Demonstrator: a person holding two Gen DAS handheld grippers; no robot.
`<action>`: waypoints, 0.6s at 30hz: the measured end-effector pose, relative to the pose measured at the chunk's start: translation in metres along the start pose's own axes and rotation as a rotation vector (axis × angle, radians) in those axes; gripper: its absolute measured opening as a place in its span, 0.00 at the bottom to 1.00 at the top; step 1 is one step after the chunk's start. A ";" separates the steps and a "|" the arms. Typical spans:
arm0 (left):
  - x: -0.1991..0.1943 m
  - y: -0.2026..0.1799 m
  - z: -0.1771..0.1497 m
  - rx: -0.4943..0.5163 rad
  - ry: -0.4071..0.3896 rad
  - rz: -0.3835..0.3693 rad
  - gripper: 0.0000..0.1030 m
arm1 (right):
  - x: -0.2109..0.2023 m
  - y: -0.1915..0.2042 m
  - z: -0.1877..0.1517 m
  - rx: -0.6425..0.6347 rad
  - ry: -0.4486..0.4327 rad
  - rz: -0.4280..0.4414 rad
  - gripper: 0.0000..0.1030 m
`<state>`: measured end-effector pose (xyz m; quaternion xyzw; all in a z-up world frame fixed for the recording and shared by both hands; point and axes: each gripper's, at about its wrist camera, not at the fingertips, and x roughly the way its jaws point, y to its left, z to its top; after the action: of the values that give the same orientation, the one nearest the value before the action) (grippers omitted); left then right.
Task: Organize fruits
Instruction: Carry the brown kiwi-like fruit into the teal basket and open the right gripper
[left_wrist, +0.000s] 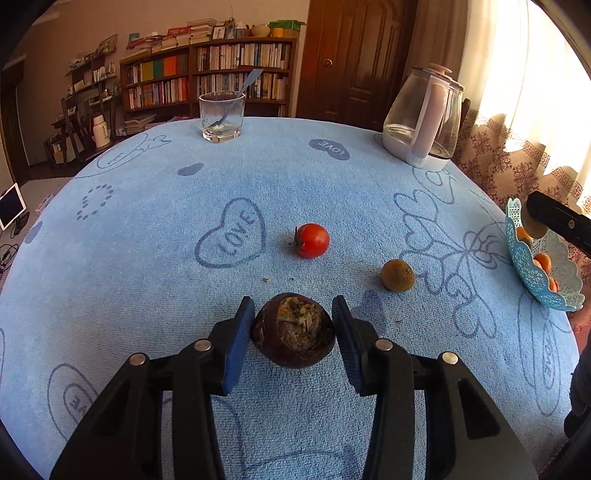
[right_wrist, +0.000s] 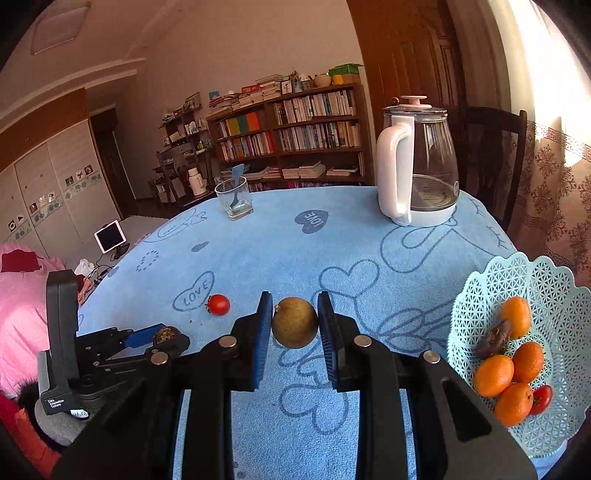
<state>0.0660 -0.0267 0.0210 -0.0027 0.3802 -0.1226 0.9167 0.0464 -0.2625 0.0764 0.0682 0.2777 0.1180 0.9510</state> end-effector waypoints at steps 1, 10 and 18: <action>0.000 -0.001 0.000 0.000 0.000 0.001 0.43 | -0.003 -0.005 0.000 0.008 -0.004 -0.010 0.25; 0.000 -0.001 -0.001 0.002 -0.002 0.004 0.43 | -0.032 -0.068 -0.008 0.127 -0.028 -0.109 0.25; -0.004 -0.008 -0.002 0.015 -0.011 -0.005 0.43 | -0.061 -0.121 -0.019 0.230 -0.040 -0.222 0.25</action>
<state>0.0601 -0.0331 0.0238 0.0028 0.3745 -0.1278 0.9184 0.0090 -0.3935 0.0684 0.1480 0.2763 -0.0217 0.9493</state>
